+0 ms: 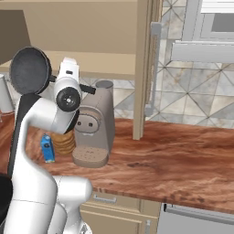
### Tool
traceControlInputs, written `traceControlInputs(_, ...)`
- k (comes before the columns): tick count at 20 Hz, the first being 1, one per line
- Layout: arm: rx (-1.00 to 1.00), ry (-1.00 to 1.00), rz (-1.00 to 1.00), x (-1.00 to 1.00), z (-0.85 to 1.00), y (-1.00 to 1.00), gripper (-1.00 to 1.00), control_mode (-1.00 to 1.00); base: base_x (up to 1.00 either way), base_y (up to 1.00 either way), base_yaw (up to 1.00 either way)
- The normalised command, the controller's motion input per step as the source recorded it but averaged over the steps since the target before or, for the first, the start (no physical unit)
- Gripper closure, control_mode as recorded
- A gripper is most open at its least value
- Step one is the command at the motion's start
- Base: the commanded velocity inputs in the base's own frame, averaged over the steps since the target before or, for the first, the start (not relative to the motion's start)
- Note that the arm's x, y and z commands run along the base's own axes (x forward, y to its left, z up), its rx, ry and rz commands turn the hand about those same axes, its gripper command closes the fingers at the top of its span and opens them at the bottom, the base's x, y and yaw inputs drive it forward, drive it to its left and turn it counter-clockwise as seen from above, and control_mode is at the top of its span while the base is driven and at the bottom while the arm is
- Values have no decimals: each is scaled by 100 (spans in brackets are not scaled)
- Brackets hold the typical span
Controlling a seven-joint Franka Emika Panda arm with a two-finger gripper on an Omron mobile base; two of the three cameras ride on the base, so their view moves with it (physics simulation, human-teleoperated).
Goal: Pick the pan from the cabinet and place it on the stove. Then turn on the stove burner for the pan.
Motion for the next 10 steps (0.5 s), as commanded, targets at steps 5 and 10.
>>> traceControlInputs(5, 0, 0, 0, 0, 0, 0, 100, 100, 11, -32, 0)
traceControlInputs(10, 0, 0, 0, 0, 0, 0, 100, 100, -23, -33, 3)
